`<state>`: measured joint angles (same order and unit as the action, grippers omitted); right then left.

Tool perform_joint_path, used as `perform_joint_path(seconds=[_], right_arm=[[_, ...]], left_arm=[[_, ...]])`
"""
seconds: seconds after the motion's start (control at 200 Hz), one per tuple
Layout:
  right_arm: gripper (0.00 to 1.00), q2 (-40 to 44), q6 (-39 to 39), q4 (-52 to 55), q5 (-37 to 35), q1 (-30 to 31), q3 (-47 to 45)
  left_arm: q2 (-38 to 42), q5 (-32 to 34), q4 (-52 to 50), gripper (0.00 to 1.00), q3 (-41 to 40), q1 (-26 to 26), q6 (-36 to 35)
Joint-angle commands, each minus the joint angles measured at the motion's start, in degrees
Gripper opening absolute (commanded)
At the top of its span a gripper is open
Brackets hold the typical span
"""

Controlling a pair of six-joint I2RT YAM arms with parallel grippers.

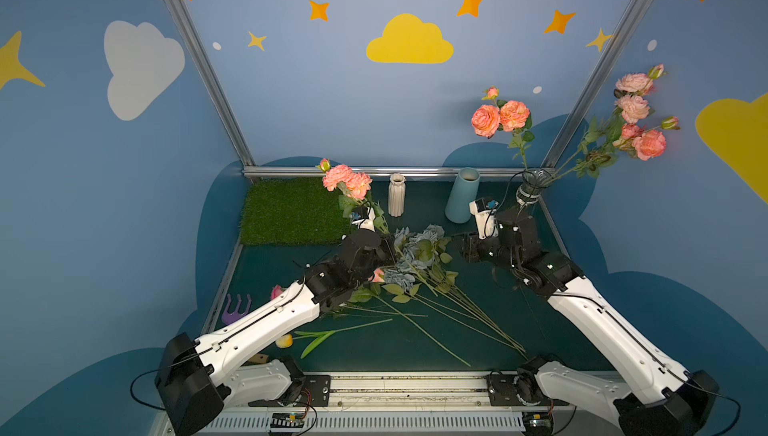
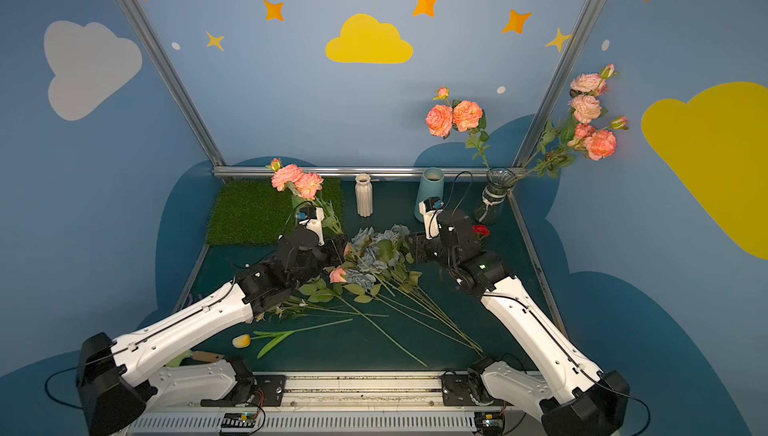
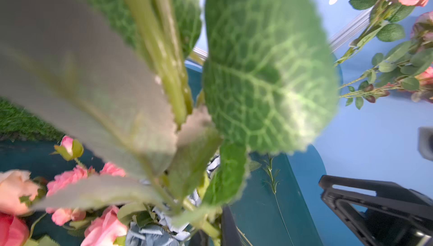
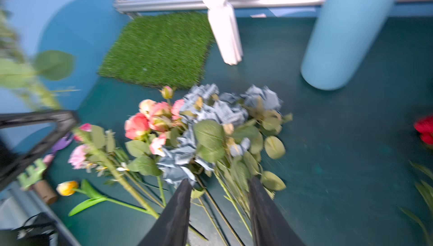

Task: Place the pink flowers into the vase
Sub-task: Pick up the flower at the center of the board.

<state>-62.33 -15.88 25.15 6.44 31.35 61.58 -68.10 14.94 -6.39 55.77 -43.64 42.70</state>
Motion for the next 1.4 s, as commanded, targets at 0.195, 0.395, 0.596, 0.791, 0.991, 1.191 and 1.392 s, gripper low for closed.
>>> perform_joint_path(seconds=[0.195, 0.395, 0.596, 0.791, 0.991, 1.191, 1.392], right_arm=[[0.41, -1.84, -0.10, -7.24, 22.17, 0.25, 3.37], [0.40, -3.24, -2.54, -10.57, 30.87, 0.33, 2.30], [0.38, -3.09, -3.02, -11.45, 34.06, 0.51, 1.44], [0.30, -3.06, -2.94, -11.29, 35.81, 0.60, 0.64], [0.30, -3.34, -1.87, -10.09, 37.15, 0.90, 0.62], [0.30, -3.50, -1.70, -10.20, 37.38, 1.22, 0.55], [0.28, -4.33, -1.57, -10.60, 37.33, 1.73, 0.40]], left_arm=[[-1.43, -27.66, 3.62, 0.02, 4.69, 5.81, -8.91], [-2.73, -36.25, 2.96, 0.02, 8.15, 6.48, -10.66], [-3.54, -39.89, 4.52, 0.02, 8.30, 6.64, -9.48], [-3.77, -40.42, 4.72, 0.02, 8.64, 6.64, -8.49], [-3.72, -41.19, 4.98, 0.02, 9.93, 6.55, -6.72], [-4.77, -42.01, 4.67, 0.02, 10.70, 6.15, -6.32], [-5.11, -42.91, 4.65, 0.02, 11.30, 5.34, -6.30]])
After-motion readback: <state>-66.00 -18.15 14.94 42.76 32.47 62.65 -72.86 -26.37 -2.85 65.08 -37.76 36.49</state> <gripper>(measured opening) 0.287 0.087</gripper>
